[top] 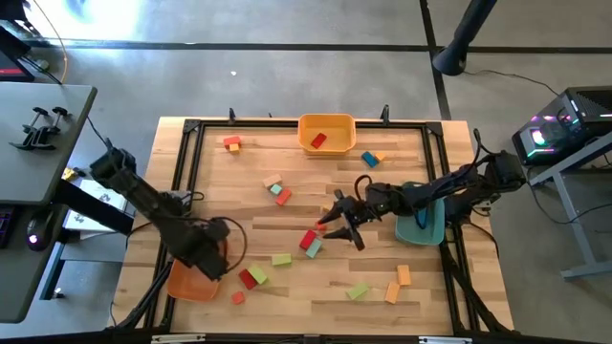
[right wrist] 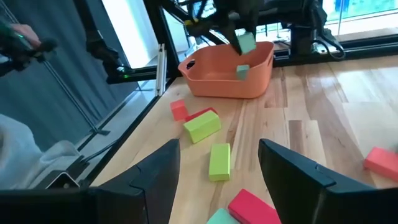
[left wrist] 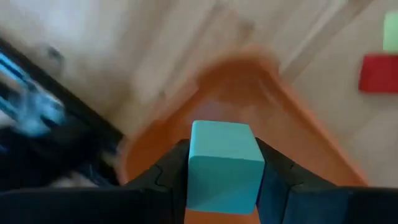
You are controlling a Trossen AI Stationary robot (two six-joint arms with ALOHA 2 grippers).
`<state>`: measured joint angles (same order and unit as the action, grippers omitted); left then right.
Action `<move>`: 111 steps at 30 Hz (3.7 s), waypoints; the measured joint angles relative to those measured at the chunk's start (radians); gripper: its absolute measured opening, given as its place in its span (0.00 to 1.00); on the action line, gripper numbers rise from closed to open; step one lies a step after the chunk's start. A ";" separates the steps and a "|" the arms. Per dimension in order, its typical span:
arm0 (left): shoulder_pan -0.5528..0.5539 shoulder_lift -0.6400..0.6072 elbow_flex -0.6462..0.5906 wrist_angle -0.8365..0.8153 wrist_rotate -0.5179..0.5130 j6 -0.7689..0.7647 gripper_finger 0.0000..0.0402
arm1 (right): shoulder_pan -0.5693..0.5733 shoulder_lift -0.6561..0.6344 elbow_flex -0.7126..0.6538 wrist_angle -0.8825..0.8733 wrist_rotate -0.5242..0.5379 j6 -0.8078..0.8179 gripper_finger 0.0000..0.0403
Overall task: Sort blocks by size
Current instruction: Put the light blue square block into the orange bin, then put the orange thin rectangular block into the yellow bin
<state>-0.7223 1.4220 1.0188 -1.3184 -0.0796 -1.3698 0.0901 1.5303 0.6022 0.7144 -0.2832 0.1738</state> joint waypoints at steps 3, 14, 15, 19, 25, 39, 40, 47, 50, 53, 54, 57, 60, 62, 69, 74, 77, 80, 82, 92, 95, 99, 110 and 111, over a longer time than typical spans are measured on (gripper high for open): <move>-0.008 -0.051 -0.133 0.202 0.036 -0.047 0.28 | 0.003 0.000 0.000 0.000 0.000 -0.025 0.53; 0.008 -0.088 -0.383 0.550 0.103 -0.146 0.33 | 0.002 0.000 0.000 0.000 0.000 -0.052 0.53; 0.008 -0.088 -0.384 0.537 0.103 -0.160 0.35 | 0.002 0.000 0.000 0.000 0.000 -0.052 0.53; 0.009 -0.102 -0.384 0.511 0.124 -0.183 0.45 | 0.002 0.000 0.000 -0.006 0.000 -0.052 0.53; 0.008 -0.197 -0.383 0.529 0.152 -0.200 0.57 | 0.002 0.000 0.000 -0.008 0.000 -0.047 0.53; 0.105 -0.343 -0.300 0.795 -0.293 0.223 0.49 | 0.048 -0.048 -0.001 0.169 0.005 -0.187 0.53; 0.124 -0.337 -0.300 0.855 -0.365 0.348 0.49 | 0.051 -0.075 -0.001 0.144 0.032 -0.185 0.53; 0.319 -0.265 -0.301 1.159 -0.693 1.026 0.48 | 0.056 -0.243 0.000 -0.183 0.391 -0.182 0.53; 0.463 -0.221 -0.301 1.199 -0.555 1.085 0.48 | 0.039 -0.243 -0.001 -0.290 0.502 -0.182 0.53; 0.595 -0.151 -0.301 1.207 -0.390 1.079 0.48 | 0.008 -0.213 -0.001 -0.321 0.521 -0.182 0.53; 0.628 -0.124 -0.301 1.205 -0.358 1.061 0.48 | -0.001 -0.198 -0.002 -0.321 0.520 -0.181 0.53; 0.688 -0.054 -0.302 1.162 -0.249 1.034 0.48 | -0.028 -0.151 -0.003 -0.311 0.520 -0.173 0.53; 0.681 -0.012 -0.302 1.124 -0.148 1.019 0.46 | -0.052 -0.109 -0.003 -0.268 0.520 -0.187 0.53; 0.664 -0.001 -0.302 1.070 -0.158 0.971 0.44 | -0.067 -0.089 -0.003 -0.233 0.519 -0.210 0.53; 0.633 0.005 -0.343 0.934 -0.265 0.677 0.39 | -0.092 -0.076 -0.003 -0.183 0.515 -0.199 0.53; 0.605 0.015 -0.461 1.171 -0.289 0.662 0.46 | -0.077 -0.076 -0.003 -0.174 0.512 -0.190 0.53; 0.589 0.033 -0.512 1.316 -0.306 0.649 0.52 | -0.068 -0.076 -0.003 -0.166 0.512 -0.189 0.53; 0.573 0.069 -0.542 1.418 -0.318 0.673 0.57 | -0.066 -0.076 -0.003 -0.164 0.512 -0.173 0.53; 0.559 0.106 -0.544 1.438 -0.361 0.715 0.58 | -0.066 -0.076 -0.003 -0.160 0.512 -0.156 0.53; 0.489 0.349 -0.494 1.629 -0.679 0.748 0.59 | -0.063 -0.076 -0.003 -0.178 0.512 -0.126 0.53; 0.476 0.395 -0.492 1.685 -0.740 0.667 0.59 | -0.063 -0.076 -0.003 -0.179 0.512 -0.118 0.53; 0.476 0.436 -0.492 1.718 -0.801 0.551 0.59 | -0.063 -0.076 -0.003 -0.184 0.512 -0.102 0.53; 0.497 0.436 -0.493 1.721 -0.781 0.516 0.43 | -0.061 -0.076 -0.003 -0.232 0.511 -0.102 0.53; 0.497 0.436 -0.494 1.725 -0.777 0.521 0.39 | -0.061 -0.078 -0.003 -0.250 0.511 -0.102 0.53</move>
<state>-0.2253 1.8584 0.5246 0.4066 -0.8566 -0.8491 0.0288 1.4524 0.5991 0.4648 0.2276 0.0719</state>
